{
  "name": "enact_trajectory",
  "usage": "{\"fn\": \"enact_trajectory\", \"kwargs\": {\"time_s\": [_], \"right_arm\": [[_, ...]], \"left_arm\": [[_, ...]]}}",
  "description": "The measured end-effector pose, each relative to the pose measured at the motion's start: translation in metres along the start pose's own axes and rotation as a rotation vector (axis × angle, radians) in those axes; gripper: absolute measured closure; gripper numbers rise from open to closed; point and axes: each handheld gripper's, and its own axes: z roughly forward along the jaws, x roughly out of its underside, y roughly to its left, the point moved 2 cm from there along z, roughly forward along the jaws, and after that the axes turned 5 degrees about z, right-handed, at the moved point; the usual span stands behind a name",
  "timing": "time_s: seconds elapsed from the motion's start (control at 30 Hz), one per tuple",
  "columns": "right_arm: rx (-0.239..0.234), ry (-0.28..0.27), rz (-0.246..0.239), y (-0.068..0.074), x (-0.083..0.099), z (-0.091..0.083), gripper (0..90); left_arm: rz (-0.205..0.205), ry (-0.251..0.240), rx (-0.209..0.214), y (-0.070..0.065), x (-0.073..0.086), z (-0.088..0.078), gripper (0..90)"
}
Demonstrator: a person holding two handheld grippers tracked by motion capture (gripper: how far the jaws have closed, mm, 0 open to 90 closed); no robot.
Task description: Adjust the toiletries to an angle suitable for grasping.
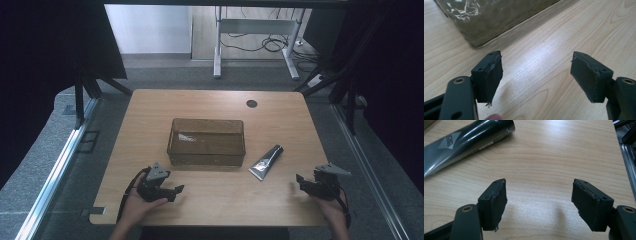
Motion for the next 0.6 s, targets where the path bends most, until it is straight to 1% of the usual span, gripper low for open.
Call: {"fn": "enact_trajectory", "kwargs": {"time_s": [0.07, 0.1, 0.17, 0.2, 0.23, 0.27, 0.3, 0.37, 0.4, 0.43, 0.47, 0.53, 0.6], "right_arm": [[0.000, -0.008, 0.009, -0.0004, -0.0021, -0.0021, 32.5], [0.000, -0.008, 0.009, -0.0004, -0.0021, -0.0021, 32.5], [-0.010, -0.020, 0.017, -0.0014, -0.0037, -0.0059, 39.9], [-0.010, -0.020, 0.017, -0.0014, -0.0037, -0.0059, 39.9], [-0.021, -0.033, 0.015, -0.0018, -0.0049, -0.0083, 43.3], [-0.021, -0.033, 0.015, -0.0018, -0.0049, -0.0083, 43.3], [-0.026, -0.035, 0.022, -0.0019, -0.0060, -0.0095, 47.7], [-0.035, -0.038, 0.012, -0.0020, -0.0060, -0.0098, 52.0], [-0.035, -0.038, 0.012, -0.0020, -0.0060, -0.0098, 52.0], [-0.046, -0.030, 0.002, -0.0018, -0.0055, -0.0095, 56.8], [-0.046, -0.030, 0.002, -0.0018, -0.0055, -0.0095, 56.8], [-0.054, -0.033, -0.018, -0.0012, -0.0051, -0.0089, 61.3], [-0.061, -0.029, -0.025, -0.0003, -0.0051, -0.0087, 64.4]], "left_arm": [[0.000, -0.006, -0.002, -0.0003, -0.0004, -0.0018, 26.2], [0.000, -0.006, -0.002, -0.0003, -0.0004, -0.0018, 26.2], [0.001, -0.008, -0.002, -0.0009, -0.0009, -0.0025, 26.2], [0.001, -0.008, -0.002, -0.0009, -0.0009, -0.0025, 26.2], [0.001, -0.010, -0.001, -0.0015, -0.0011, -0.0023, 26.2], [0.001, -0.010, -0.001, -0.0015, -0.0011, -0.0023, 26.2], [0.002, -0.010, -0.001, -0.0012, -0.0011, -0.0022, 26.2], [0.002, -0.009, 0.000, -0.0002, -0.0009, -0.0026, 26.2], [0.002, -0.009, 0.000, -0.0002, -0.0009, -0.0026, 26.3], [-0.002, -0.011, -0.002, 0.0008, -0.0003, -0.0021, 26.2], [-0.002, -0.011, -0.002, 0.0008, -0.0003, -0.0021, 26.2], [-0.007, -0.008, 0.002, 0.0016, 0.0007, -0.0007, 26.3], [-0.005, -0.001, 0.006, 0.0008, 0.0011, 0.0011, 26.2]]}}
